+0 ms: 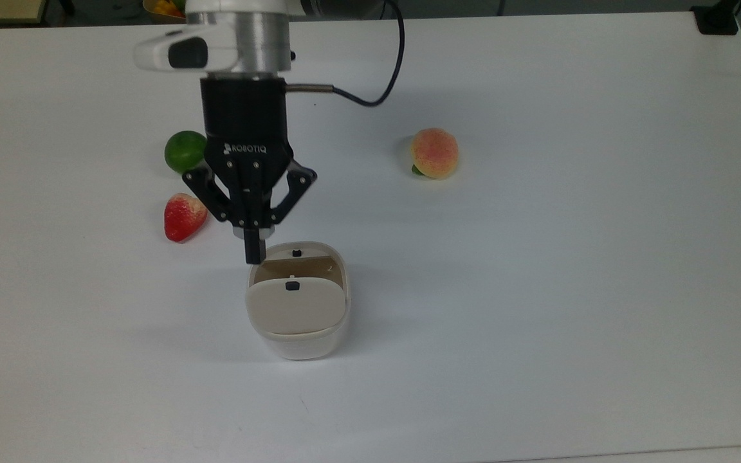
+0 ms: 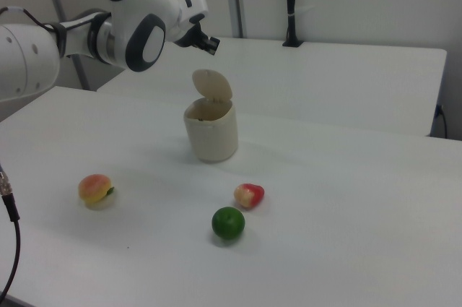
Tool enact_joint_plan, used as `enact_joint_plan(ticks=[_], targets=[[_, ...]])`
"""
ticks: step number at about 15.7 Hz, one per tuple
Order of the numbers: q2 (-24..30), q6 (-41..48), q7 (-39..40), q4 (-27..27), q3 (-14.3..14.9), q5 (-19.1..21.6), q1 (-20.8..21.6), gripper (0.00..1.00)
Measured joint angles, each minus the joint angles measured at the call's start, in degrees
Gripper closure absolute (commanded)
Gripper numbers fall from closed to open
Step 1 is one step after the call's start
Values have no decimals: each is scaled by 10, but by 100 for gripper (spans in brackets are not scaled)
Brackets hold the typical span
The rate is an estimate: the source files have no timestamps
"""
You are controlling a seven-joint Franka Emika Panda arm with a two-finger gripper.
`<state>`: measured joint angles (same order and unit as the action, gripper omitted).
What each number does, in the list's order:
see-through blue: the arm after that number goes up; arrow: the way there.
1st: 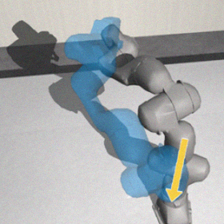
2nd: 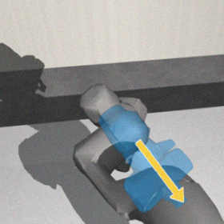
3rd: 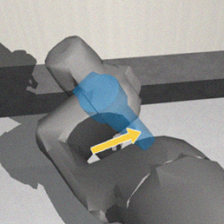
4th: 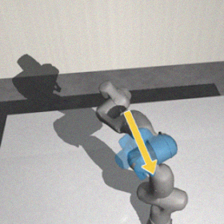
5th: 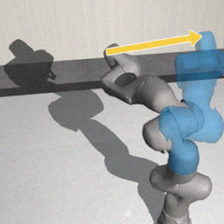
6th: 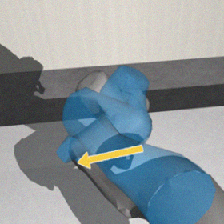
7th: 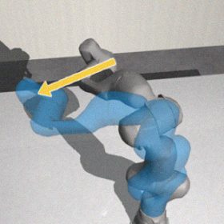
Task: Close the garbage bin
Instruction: 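Move the gripper down toward the raised lid of the white bin, then push the open lid down over the bin opening with the gripper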
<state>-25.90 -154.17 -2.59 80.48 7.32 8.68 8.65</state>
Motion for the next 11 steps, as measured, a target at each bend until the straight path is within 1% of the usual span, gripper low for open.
enact_joint_plan(ticks=[6, 11], targets=[[-33, -42, 0, -9, -5, 0, 5, 100], [-47, -51, 0, -9, -10, 0, 6, 100]])
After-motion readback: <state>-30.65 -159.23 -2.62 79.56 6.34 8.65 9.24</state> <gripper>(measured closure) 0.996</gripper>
